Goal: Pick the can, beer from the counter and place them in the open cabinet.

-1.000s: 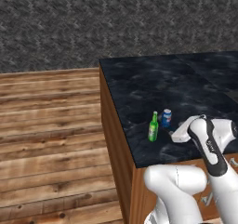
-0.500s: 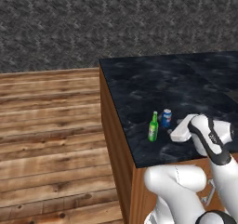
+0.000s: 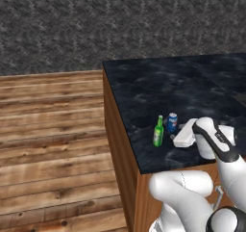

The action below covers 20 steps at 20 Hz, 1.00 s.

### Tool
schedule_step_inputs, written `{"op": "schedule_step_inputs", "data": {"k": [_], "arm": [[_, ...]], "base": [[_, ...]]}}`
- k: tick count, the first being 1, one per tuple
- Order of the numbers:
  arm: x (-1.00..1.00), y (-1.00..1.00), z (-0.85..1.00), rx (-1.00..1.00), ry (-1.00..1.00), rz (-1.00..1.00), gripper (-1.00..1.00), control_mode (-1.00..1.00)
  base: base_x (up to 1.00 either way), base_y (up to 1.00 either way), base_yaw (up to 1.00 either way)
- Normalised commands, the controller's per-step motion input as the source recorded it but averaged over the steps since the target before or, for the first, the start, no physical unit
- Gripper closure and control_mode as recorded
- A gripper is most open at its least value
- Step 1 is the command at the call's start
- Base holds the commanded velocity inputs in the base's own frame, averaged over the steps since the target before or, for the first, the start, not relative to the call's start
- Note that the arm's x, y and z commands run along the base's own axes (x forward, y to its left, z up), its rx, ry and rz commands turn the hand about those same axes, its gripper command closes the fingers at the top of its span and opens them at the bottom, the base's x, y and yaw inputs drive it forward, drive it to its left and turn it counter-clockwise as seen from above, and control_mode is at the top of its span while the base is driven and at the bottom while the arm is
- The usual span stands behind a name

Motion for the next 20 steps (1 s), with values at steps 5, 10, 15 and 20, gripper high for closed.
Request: {"op": "schedule_step_inputs", "data": {"k": [5,10,15,20], "arm": [[0.11,0.24,-0.16,0.00,-0.01,0.00,-1.00,-1.00],[0.18,0.22,-0.19,0.00,-0.02,0.00,-1.00,-1.00],[0.18,0.15,-0.18,0.00,0.00,0.00,-1.00,-1.00],[0.17,0.14,-0.21,0.00,0.00,0.00,-1.00,-1.00]], "base": [[0.00,0.00,0.00],[0.00,0.00,0.00],[0.00,0.00,0.00],[0.00,0.00,0.00]]}}
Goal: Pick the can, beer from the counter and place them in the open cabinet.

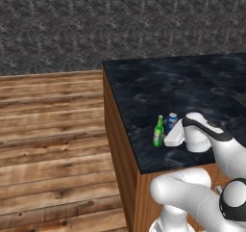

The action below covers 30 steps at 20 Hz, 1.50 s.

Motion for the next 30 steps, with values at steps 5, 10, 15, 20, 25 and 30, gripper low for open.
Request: {"op": "schedule_step_inputs", "data": {"k": [5,10,15,20,25,30], "arm": [[0.15,0.13,-0.14,0.00,0.00,0.00,-1.00,-1.00],[0.14,0.11,-0.10,0.00,0.00,0.00,-1.00,-1.00],[0.10,0.05,-0.06,0.00,0.00,0.00,-1.00,-1.00],[0.06,0.00,-0.03,0.00,0.00,0.00,-1.00,-1.00],[0.11,0.00,0.00,0.00,0.00,0.00,-1.00,-1.00],[0.09,0.03,-0.01,0.00,0.00,0.00,-1.00,-1.00]], "base": [[0.00,0.00,0.00],[0.00,0.00,0.00],[0.00,0.00,0.00],[0.00,0.00,0.00],[0.00,0.00,0.00],[0.00,0.00,0.00]]}}
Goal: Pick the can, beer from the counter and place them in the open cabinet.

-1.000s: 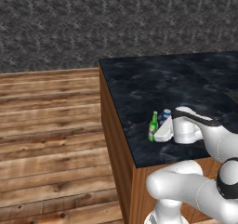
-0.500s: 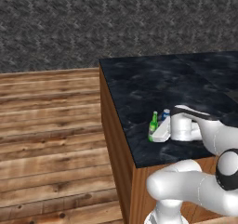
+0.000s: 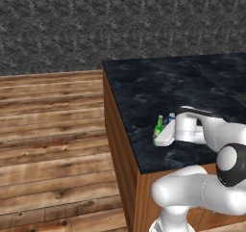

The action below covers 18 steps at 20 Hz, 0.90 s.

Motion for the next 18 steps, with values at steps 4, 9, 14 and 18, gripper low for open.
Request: {"op": "schedule_step_inputs", "data": {"k": [4,9,14,18], "arm": [[0.03,0.04,-0.06,0.00,0.00,0.00,1.00,-1.00],[0.01,0.02,0.00,0.00,0.00,0.00,1.00,-1.00],[0.00,0.00,0.12,0.00,0.00,0.00,1.00,-1.00],[-0.02,-0.01,0.49,0.00,0.00,0.00,1.00,-1.00]], "base": [[0.00,0.00,0.00],[0.00,0.00,0.00],[0.00,0.00,0.00],[0.00,0.00,0.00]]}}
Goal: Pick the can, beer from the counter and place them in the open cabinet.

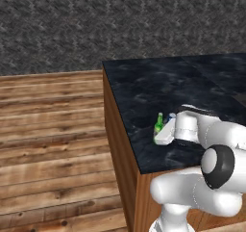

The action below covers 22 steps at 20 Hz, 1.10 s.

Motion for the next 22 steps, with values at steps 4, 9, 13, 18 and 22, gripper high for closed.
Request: {"op": "schedule_step_inputs", "data": {"k": [4,9,13,18,22], "arm": [[-0.15,-0.06,0.66,0.00,0.00,0.00,1.00,-1.00],[-0.36,-0.21,0.70,0.00,0.00,-0.02,1.00,-1.00],[-0.34,-0.24,0.72,0.00,0.00,-0.04,1.00,-1.00],[-0.36,-0.30,0.74,0.00,0.00,-0.06,1.00,-1.00],[-0.42,-0.33,0.71,0.00,0.00,-0.07,1.00,-1.00]], "base": [[0.00,0.00,0.00],[0.00,0.00,0.00],[0.00,0.00,0.00],[0.00,0.00,0.00],[0.00,0.00,0.00]]}}
